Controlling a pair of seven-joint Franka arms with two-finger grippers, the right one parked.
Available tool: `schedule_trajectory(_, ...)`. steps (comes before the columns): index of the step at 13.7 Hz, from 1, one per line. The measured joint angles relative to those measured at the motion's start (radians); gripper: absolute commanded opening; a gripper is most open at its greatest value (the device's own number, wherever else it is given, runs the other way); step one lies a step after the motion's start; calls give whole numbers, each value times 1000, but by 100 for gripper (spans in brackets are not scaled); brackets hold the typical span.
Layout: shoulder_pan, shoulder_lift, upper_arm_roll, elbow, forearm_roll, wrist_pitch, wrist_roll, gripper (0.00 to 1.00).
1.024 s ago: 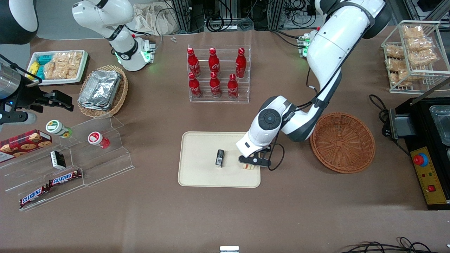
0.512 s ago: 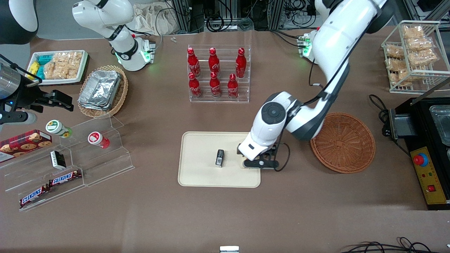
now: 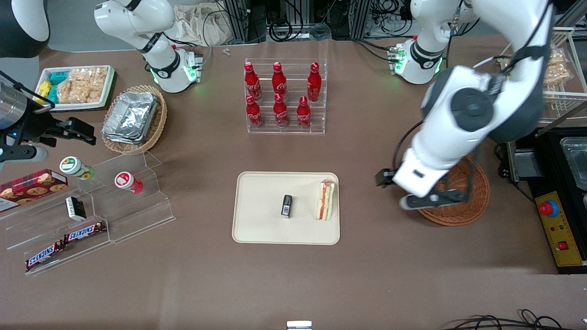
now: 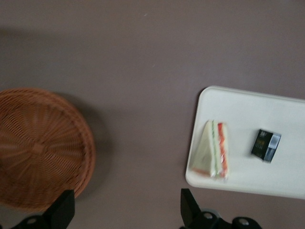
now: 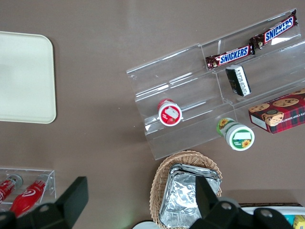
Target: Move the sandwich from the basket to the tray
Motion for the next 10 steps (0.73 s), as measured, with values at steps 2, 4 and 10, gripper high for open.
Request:
schedule_trajectory(2,91,-82,2,1,-29,-122,71,100)
schedule_trajectory(4,148,-163,25,0,-46,-240,151,100)
schedule_trajectory(10,97,-296,198,-14,-62,-384,319,100)
